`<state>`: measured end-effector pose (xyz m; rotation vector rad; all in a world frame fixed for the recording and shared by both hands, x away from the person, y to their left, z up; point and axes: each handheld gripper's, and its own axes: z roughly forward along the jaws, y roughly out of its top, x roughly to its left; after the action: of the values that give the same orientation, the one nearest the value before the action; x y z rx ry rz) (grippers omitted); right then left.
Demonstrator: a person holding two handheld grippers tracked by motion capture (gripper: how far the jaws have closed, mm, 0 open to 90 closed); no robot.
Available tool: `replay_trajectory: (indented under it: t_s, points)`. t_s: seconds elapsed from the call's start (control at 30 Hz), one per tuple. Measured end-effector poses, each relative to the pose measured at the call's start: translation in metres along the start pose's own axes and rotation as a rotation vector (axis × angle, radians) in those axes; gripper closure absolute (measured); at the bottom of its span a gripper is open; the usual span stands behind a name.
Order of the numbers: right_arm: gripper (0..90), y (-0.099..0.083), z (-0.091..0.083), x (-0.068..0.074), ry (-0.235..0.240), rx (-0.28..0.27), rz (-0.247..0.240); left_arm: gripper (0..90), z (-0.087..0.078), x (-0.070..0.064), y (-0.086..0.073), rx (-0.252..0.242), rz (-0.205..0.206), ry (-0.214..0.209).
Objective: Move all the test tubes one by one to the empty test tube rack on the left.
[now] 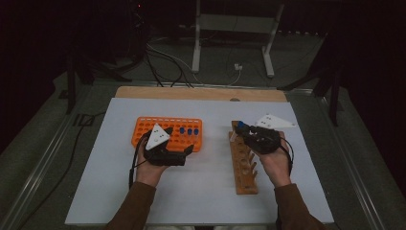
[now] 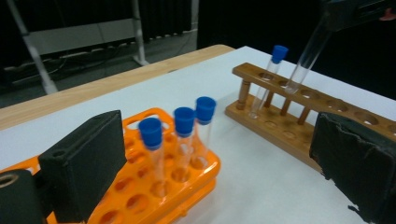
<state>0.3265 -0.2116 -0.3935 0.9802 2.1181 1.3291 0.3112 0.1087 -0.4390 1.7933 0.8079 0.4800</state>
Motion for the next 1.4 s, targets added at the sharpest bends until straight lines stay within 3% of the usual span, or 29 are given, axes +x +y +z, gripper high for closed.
replay_trajectory:
  t_s: [0.33, 0.43, 0.6, 0.7, 0.87, 1.23, 1.4]
  points:
    - [76.7, 0.004, 0.014, 0.021, 0.080, 0.006, -0.006, 6.2, 0.014, -0.013, 0.008, 0.009, 0.005, -0.034]
    - [76.7, 0.005, 0.016, 0.027, 0.102, 0.005, -0.002, 7.6, 0.019, -0.018, 0.009, 0.012, 0.026, -0.011]
    - [76.7, 0.006, 0.020, 0.033, 0.142, 0.005, 0.010, 13.3, 0.026, -0.026, 0.010, 0.014, 0.052, -0.013]
    - [76.7, 0.007, 0.022, 0.038, 0.153, 0.008, 0.010, 20.4, 0.030, -0.032, 0.010, 0.013, 0.095, -0.003]
    - [76.7, 0.008, 0.026, 0.043, 0.169, 0.011, 0.009, 27.5, 0.038, -0.039, 0.011, 0.026, 0.120, -0.030]
    - [76.7, 0.008, 0.031, 0.050, 0.190, 0.019, 0.008, 62.5, 0.040, -0.041, 0.011, 0.018, 0.117, -0.103]
    - [76.7, 0.008, 0.033, 0.052, 0.197, 0.018, 0.003, 72.3, 0.040, -0.041, 0.011, 0.019, 0.119, -0.121]
